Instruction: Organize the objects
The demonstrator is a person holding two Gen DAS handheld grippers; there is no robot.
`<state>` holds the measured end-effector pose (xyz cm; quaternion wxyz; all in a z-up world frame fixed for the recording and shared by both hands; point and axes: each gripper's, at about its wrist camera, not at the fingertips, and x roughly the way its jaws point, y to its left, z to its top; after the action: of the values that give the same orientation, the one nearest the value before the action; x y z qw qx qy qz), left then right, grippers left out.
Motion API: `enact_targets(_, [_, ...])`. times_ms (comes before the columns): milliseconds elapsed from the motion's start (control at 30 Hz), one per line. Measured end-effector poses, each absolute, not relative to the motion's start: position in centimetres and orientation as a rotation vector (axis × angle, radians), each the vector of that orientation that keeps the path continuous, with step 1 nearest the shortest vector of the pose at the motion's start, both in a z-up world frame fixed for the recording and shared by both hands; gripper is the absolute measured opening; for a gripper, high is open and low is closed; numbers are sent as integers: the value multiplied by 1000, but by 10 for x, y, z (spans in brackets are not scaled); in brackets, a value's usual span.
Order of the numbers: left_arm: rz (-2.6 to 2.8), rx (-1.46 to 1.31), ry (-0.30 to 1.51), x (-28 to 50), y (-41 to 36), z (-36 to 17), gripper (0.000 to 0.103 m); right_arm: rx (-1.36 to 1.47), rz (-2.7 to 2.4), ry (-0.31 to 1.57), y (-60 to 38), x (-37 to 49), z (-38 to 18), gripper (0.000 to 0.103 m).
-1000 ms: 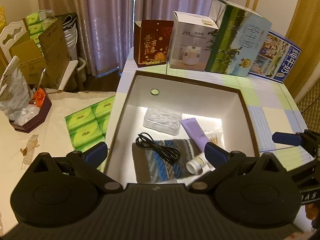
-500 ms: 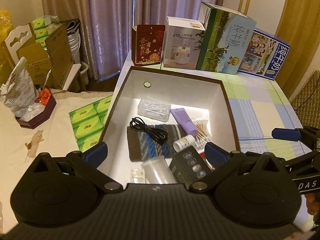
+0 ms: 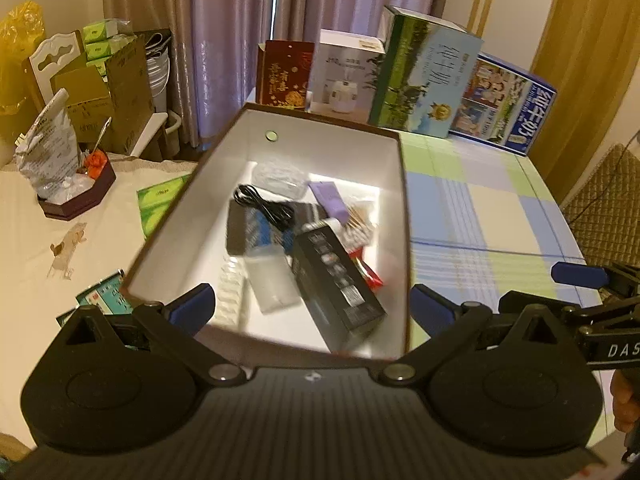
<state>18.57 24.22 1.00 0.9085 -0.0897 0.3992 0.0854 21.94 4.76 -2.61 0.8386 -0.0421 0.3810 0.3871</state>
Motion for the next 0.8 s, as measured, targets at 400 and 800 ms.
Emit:
enact_targets(400, [135,-178,835,137,173,7,102,-67,775,822,-35,184,-27,101])
enact_targets(800, [93,-135,831,96,108,7,102,-43,738,821,-101,150,-20,101])
